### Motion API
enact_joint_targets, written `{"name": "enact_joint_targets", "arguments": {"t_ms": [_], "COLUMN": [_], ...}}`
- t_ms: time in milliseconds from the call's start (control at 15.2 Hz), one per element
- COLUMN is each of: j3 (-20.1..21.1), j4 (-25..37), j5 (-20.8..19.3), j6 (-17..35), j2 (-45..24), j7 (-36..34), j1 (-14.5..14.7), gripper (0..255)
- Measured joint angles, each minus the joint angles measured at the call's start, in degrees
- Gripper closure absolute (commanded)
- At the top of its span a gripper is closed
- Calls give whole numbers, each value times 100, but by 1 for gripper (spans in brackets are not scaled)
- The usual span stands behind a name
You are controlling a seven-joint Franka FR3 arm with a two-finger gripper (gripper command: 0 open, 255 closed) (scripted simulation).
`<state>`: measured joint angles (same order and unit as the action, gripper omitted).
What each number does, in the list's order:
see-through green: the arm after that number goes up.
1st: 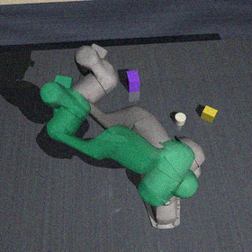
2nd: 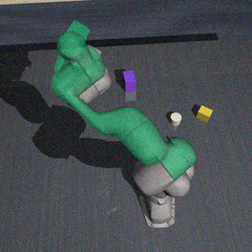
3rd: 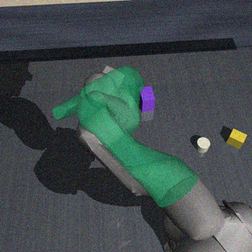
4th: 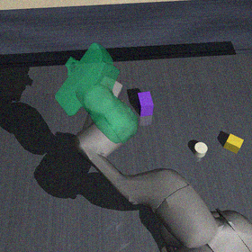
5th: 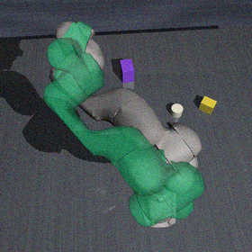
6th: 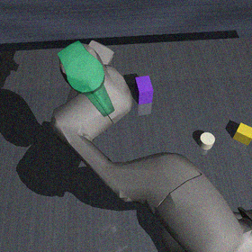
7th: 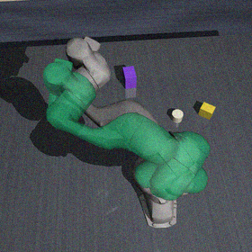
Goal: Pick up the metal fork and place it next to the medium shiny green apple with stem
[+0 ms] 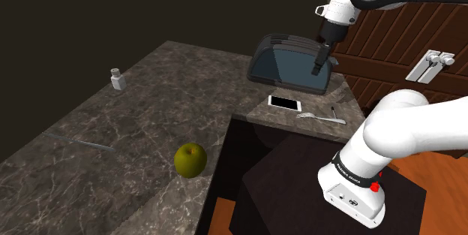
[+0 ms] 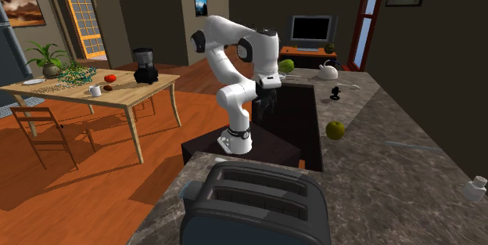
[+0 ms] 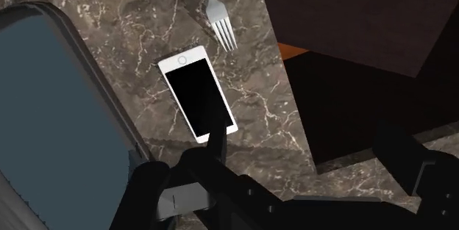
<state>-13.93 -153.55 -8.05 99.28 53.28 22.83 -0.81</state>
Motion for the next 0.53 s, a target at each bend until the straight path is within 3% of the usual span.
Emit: {"name": "enact_joint_targets", "arguments": {"t_ms": [528], "j3": [-1154], "j4": [-850], "j5": [-882], "j6": [704], "j2": [-278], "j7": [1369], "j1": [-354], "gripper": [0]}}
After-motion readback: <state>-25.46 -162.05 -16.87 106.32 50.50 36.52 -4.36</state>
